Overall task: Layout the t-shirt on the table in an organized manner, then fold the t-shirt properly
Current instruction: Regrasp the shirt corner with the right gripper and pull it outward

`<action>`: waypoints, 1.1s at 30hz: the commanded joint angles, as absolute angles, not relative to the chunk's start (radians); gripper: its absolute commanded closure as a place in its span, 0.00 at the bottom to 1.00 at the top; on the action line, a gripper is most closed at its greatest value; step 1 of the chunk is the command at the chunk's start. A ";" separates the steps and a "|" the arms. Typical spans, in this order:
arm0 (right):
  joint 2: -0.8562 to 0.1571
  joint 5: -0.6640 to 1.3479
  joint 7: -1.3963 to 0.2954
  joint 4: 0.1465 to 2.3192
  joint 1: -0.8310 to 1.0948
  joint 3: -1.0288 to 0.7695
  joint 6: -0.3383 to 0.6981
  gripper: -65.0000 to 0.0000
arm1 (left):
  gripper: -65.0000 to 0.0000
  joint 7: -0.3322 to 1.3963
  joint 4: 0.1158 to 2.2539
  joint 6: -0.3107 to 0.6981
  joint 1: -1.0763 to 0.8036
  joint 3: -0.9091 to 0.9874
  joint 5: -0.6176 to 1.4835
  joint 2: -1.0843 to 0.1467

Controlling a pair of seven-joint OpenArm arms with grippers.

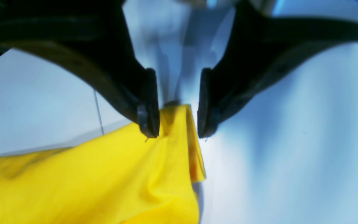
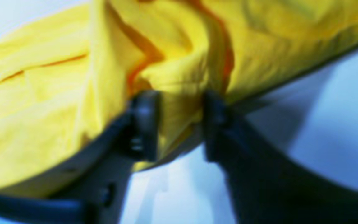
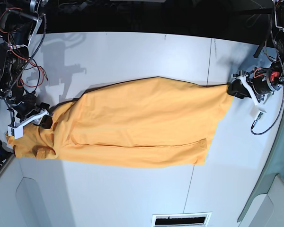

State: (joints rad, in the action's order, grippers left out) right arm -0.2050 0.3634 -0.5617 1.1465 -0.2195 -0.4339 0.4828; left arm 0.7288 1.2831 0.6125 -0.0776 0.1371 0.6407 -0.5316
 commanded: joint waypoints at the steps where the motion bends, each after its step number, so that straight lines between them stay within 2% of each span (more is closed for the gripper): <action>1: -0.218 0.388 -0.540 1.161 -0.241 -0.434 0.498 0.78 | 0.62 0.710 1.297 0.622 -0.067 0.145 0.655 -0.551; 7: -0.218 0.389 -0.537 1.161 -0.241 -0.434 0.510 1.00 | 0.62 0.707 1.297 0.622 -0.067 0.145 0.655 -0.551; 11: -0.218 0.388 -0.538 1.161 -0.241 -0.434 0.500 1.00 | 0.62 0.707 1.297 0.622 -0.067 0.145 0.655 -0.551; 13: -0.218 0.376 -0.538 1.161 -0.241 -0.434 0.501 0.96 | 0.62 0.707 1.297 0.622 -0.067 0.145 0.655 -0.551; 15: -0.218 0.373 -0.534 1.161 -0.241 -0.434 0.497 0.86 | 0.62 0.707 1.297 0.622 -0.068 0.145 0.655 -0.551; 21: -0.218 0.373 -0.510 1.161 -0.241 -0.434 0.493 0.82 | 0.62 0.707 1.297 0.622 -0.070 0.145 0.655 -0.551; 25: -0.218 0.350 -0.498 1.159 -0.241 -0.434 0.494 0.63 | 0.62 0.707 1.297 0.622 -0.070 0.145 0.655 -0.551; 30: -0.218 0.339 -0.477 1.152 -0.241 -0.428 0.494 0.63 | 0.62 0.707 1.297 0.622 -0.070 0.145 0.655 -0.551; 33: -0.218 0.321 -0.451 1.111 -0.252 -0.402 0.494 0.71 | 0.62 0.707 1.297 0.622 -0.070 0.145 0.655 -0.551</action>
